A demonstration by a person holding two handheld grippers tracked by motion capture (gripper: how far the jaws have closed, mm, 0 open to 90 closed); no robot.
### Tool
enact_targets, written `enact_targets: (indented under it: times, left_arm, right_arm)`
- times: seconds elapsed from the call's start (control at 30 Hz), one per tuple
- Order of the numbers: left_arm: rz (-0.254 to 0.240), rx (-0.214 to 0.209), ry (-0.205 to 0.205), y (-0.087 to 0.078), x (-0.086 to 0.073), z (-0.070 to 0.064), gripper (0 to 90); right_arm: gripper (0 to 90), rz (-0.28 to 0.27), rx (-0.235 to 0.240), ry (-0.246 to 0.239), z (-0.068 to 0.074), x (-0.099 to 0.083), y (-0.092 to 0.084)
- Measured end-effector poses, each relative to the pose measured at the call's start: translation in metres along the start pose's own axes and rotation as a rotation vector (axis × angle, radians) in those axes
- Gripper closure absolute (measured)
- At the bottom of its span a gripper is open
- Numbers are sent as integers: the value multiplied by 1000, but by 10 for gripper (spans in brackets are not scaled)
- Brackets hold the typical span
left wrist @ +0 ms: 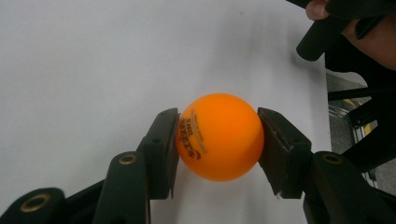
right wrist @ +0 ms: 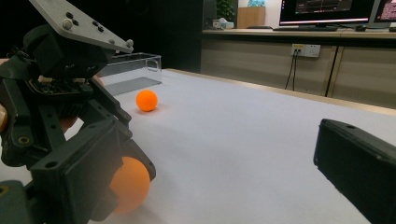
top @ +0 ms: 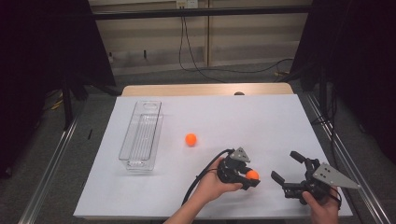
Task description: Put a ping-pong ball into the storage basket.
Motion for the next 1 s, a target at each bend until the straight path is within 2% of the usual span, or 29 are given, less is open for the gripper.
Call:
enact_targets:
  times: [0.53,1.0]
  left_arm:
    - [-18,30,-23,-16,1,9,508]
    - [-26,52,-60,-27,1,16,508]
  right_arm:
    - [4,5,-3,4,0,-1,3]
    - [4,7,0,3,2,-1,5]
Point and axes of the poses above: each handheld gripper's, and its own axes: y roughly forward along the jaws, x roughly out of its top, z roughly to its left, the point moved 1 cm from there along y, roughly forward along the jaws, and after that the axes turned 5 degrees about -z, right-handed, at the moved point
